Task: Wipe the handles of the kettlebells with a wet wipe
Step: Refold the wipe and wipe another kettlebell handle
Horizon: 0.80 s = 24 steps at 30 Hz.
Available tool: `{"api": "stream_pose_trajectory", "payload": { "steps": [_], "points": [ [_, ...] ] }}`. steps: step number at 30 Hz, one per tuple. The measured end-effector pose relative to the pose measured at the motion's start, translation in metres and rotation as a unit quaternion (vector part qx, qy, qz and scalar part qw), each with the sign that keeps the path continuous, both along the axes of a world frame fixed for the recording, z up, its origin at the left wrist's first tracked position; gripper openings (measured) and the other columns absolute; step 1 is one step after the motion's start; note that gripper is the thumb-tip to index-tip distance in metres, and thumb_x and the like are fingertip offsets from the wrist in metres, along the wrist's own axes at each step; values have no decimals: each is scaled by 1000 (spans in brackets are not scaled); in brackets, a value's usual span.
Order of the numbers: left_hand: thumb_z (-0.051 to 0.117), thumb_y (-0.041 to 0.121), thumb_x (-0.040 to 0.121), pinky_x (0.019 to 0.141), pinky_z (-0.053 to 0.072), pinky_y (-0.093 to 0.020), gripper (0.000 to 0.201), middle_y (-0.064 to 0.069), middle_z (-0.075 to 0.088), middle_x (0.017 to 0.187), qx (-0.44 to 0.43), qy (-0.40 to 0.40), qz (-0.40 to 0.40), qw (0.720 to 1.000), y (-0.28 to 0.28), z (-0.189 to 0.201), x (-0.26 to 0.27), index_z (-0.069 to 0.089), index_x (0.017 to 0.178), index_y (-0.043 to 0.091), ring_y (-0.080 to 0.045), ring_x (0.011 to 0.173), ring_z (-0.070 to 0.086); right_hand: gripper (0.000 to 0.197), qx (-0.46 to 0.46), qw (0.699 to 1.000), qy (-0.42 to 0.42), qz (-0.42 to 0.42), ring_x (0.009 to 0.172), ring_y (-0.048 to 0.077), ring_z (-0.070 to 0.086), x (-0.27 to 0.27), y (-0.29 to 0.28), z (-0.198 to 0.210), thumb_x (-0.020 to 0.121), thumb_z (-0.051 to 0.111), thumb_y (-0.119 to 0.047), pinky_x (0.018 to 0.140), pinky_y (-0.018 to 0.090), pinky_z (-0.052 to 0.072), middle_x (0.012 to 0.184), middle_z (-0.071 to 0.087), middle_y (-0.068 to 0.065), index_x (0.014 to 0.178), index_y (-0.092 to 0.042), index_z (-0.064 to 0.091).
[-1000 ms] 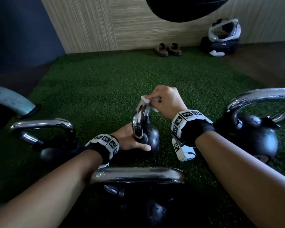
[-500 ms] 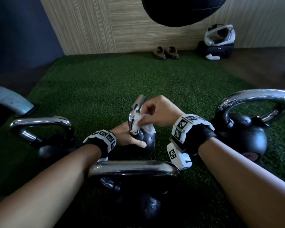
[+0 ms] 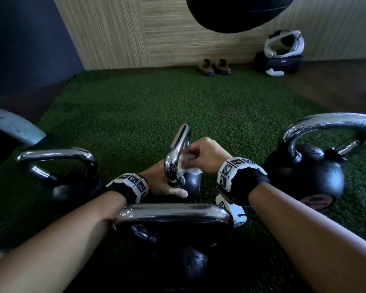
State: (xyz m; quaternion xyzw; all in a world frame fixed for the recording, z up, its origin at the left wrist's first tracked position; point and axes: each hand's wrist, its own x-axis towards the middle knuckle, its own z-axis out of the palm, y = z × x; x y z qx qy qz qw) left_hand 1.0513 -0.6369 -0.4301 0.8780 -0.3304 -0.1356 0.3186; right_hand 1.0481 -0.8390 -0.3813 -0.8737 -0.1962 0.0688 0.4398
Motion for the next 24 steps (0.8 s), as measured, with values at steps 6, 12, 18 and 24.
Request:
{"api": "stream_pose_trajectory", "payload": {
  "steps": [6,12,18,24],
  "points": [
    [90,26,79,117,26,-8,79,22,41,151,-28,-46,-25,998,5,-3,-3,50,147,21,22,137,31,24,1,995,53,82,72,-7,67,3,15,-6,85,77,3,72,11,51,89,75,-6,109,-2,77],
    [92,26,76,113,32,-10,76,18,52,146,-43,-1,-5,999,2,-1,-7,54,142,21,12,135,44,23,8,994,51,97,72,-4,66,6,13,-6,85,75,5,73,13,51,91,74,0,108,1,77],
    [92,24,75,106,22,4,78,32,44,138,-43,-28,8,999,4,-5,-4,55,142,14,31,127,34,20,19,989,73,125,85,8,70,9,12,-4,85,78,-1,89,31,57,89,78,-7,97,-16,81],
    [93,17,73,86,36,3,40,30,63,91,-37,31,47,998,2,-5,-7,65,96,35,26,94,54,32,193,953,218,86,64,10,63,4,8,-10,91,69,-3,63,22,51,69,72,-4,65,-21,76]
  ]
}}
